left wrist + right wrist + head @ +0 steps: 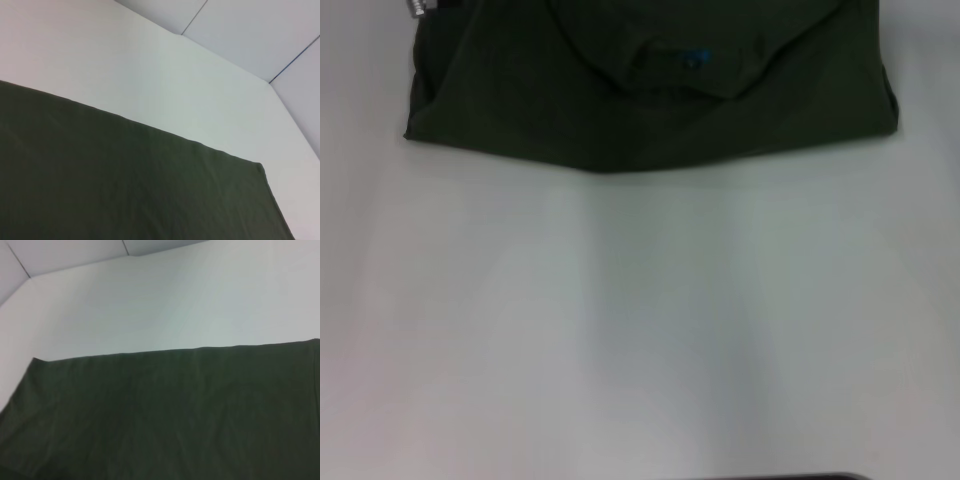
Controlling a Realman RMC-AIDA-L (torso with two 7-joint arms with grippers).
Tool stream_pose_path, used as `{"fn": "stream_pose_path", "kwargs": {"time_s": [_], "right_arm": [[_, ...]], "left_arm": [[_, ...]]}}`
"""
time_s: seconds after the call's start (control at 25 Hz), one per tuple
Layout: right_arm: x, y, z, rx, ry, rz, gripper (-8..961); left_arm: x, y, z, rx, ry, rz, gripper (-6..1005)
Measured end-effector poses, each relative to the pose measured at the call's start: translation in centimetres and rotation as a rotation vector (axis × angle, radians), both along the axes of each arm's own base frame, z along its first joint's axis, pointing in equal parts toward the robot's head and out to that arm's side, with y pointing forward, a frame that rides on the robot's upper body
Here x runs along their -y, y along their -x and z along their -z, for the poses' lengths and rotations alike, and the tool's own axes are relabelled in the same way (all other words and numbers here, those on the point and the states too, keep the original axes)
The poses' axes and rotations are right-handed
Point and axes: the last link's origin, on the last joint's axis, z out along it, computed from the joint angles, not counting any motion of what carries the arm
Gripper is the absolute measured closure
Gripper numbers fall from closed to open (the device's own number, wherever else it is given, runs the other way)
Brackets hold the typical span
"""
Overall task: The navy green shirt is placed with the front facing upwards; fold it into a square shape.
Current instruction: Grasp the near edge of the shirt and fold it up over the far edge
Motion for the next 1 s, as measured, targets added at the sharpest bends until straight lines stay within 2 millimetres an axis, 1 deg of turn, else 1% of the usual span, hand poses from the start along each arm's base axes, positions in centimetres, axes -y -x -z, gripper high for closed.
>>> {"fn": "stream_pose_path", "kwargs": {"time_s": [0.08,0.2,0.68,0.84,1.0], "right_arm": [[-0.2,0.2,0.3,0.018,-0.001,-0.008,911],[-0.3,0.4,0.6,0.034,0.0,-0.017,911],[-0.9,1.1,0.2,0.061,-0.022,-0.047,912],[-1.0,1.2,0.3,0.066,-0.031,-0.051,912],[-1.0,0.7,1.0,0.076,-0.058,-0.041,912]], "left_arm": [[-0.1,-0.3,0.4,-0.019,-0.005,0.009,917],[-0.1,-0.4,0.5,-0.021,-0.008,0.011,916],[-0.5,-1.1,0.4,-0.028,-0.022,0.025,913],[-0.6,-0.9,0.5,-0.036,-0.036,0.025,912],[-0.5,-0.3,0.6,-0.039,-0.055,0.011,911]]}}
